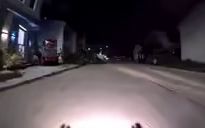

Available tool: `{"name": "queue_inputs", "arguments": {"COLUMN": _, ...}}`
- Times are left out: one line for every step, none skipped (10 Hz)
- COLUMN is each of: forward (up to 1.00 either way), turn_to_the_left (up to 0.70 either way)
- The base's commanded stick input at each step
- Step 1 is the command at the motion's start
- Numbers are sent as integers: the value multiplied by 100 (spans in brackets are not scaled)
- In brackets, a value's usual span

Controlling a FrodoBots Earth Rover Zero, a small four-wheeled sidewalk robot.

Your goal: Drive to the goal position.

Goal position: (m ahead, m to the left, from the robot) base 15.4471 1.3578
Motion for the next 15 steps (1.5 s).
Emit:
{"name": "queue_inputs", "arguments": {"forward": 85, "turn_to_the_left": -14}}
{"name": "queue_inputs", "arguments": {"forward": 85, "turn_to_the_left": 0}}
{"name": "queue_inputs", "arguments": {"forward": 85, "turn_to_the_left": 0}}
{"name": "queue_inputs", "arguments": {"forward": 85, "turn_to_the_left": 0}}
{"name": "queue_inputs", "arguments": {"forward": 85, "turn_to_the_left": 0}}
{"name": "queue_inputs", "arguments": {"forward": 85, "turn_to_the_left": 0}}
{"name": "queue_inputs", "arguments": {"forward": 85, "turn_to_the_left": 0}}
{"name": "queue_inputs", "arguments": {"forward": 85, "turn_to_the_left": 0}}
{"name": "queue_inputs", "arguments": {"forward": 85, "turn_to_the_left": 0}}
{"name": "queue_inputs", "arguments": {"forward": 85, "turn_to_the_left": 0}}
{"name": "queue_inputs", "arguments": {"forward": 85, "turn_to_the_left": 0}}
{"name": "queue_inputs", "arguments": {"forward": 85, "turn_to_the_left": 0}}
{"name": "queue_inputs", "arguments": {"forward": 85, "turn_to_the_left": 0}}
{"name": "queue_inputs", "arguments": {"forward": 85, "turn_to_the_left": 0}}
{"name": "queue_inputs", "arguments": {"forward": 85, "turn_to_the_left": 0}}
